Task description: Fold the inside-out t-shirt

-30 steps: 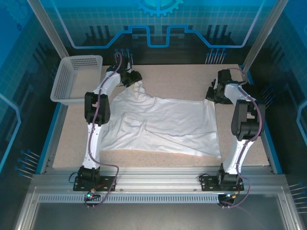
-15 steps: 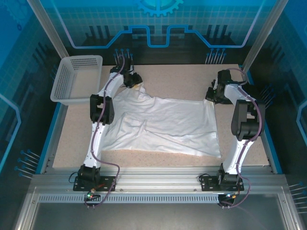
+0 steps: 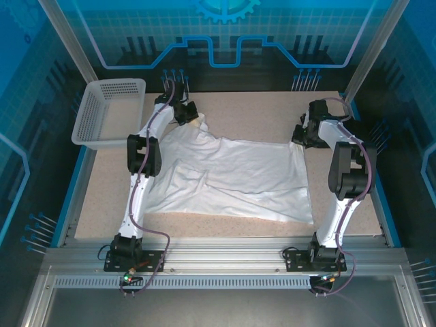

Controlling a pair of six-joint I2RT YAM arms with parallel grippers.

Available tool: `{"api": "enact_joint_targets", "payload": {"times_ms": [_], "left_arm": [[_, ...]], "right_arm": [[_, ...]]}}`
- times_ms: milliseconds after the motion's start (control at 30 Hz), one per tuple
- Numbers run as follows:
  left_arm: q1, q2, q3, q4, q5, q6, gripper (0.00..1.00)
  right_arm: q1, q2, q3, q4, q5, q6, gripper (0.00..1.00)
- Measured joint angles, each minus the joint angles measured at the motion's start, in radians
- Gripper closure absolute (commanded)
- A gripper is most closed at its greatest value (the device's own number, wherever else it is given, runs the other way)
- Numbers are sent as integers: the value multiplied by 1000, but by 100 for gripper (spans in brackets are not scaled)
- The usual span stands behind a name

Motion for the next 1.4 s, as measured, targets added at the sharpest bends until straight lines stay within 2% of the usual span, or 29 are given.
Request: {"api": "enact_joint_targets", "payload": {"times_ms": [100,233,567,867,1100,1400], "left_arm": [[0,-15,-32,39,0,3,100],[0,-110,-188,100,-1,6,100],[0,-476,-563,276,-3,10,100],[4,-752,-974,431,-20,5,100],[48,-966,-1277,534,-21,-48,100],[69,-1246,-1556,570,-22,-119,100]], "right_arm": [[-2,-2,0,0,0,-3,100],[-3,-23,-4,0,0,-5,100],[-28,-130,-58,8,5,-22,100],[-29,-269,-195,15,31,-20,100],[-34,-390,-333,5,58,6,100],[-69,-513,-488,-18,58,39,100]]}}
